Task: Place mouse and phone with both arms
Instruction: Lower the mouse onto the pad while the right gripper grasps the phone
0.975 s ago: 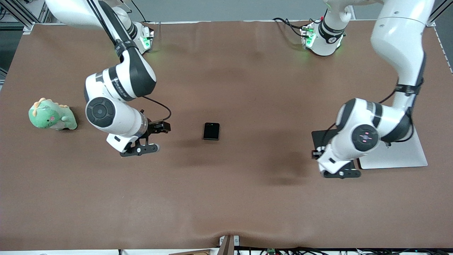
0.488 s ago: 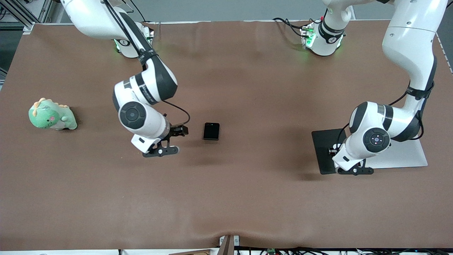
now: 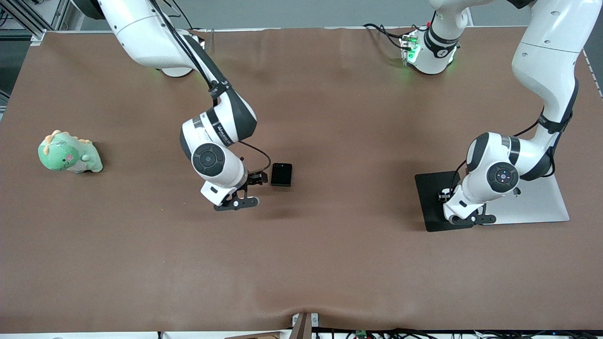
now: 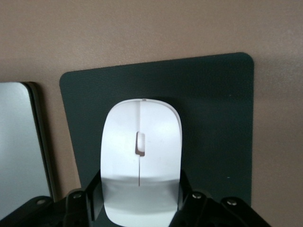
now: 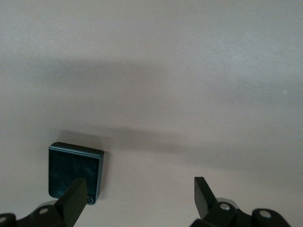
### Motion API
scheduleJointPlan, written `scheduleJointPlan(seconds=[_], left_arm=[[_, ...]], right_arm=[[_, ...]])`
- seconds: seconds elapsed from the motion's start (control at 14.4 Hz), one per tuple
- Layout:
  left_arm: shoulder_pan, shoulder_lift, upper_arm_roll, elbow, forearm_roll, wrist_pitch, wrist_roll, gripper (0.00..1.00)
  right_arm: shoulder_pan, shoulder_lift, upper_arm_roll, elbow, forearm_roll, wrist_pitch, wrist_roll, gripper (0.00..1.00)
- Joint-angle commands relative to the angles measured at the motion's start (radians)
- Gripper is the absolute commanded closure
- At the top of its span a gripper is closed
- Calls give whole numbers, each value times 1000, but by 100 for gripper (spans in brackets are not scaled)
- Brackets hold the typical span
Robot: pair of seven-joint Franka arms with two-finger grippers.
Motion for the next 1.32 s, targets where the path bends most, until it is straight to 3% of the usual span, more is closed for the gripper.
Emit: scheduleJointPlan(seconds=[0.0, 0.42, 0.63, 0.77, 1.05, 1.25], left_arm=[[17, -6, -16, -23, 23, 37, -4, 47], [16, 7, -19, -23, 23, 46, -4, 43], [16, 11, -19, -22, 20, 51, -9, 25], [16, 11, -19, -20, 14, 51, -16, 0], [18, -27, -19, -8, 10, 43, -27, 0], [21, -145, -24, 39, -32, 1, -29, 0]], right_arm=[[40, 53, -7, 27, 11, 56, 56, 0], [90, 122, -6, 53, 11, 62, 144, 0], [124, 159, -3, 76, 12, 64, 250, 0], [142, 171, -3, 88, 12, 62, 274, 0], [158, 176, -3, 95, 46, 62, 300, 0], [170, 181, -3, 93, 55, 64, 304, 0]])
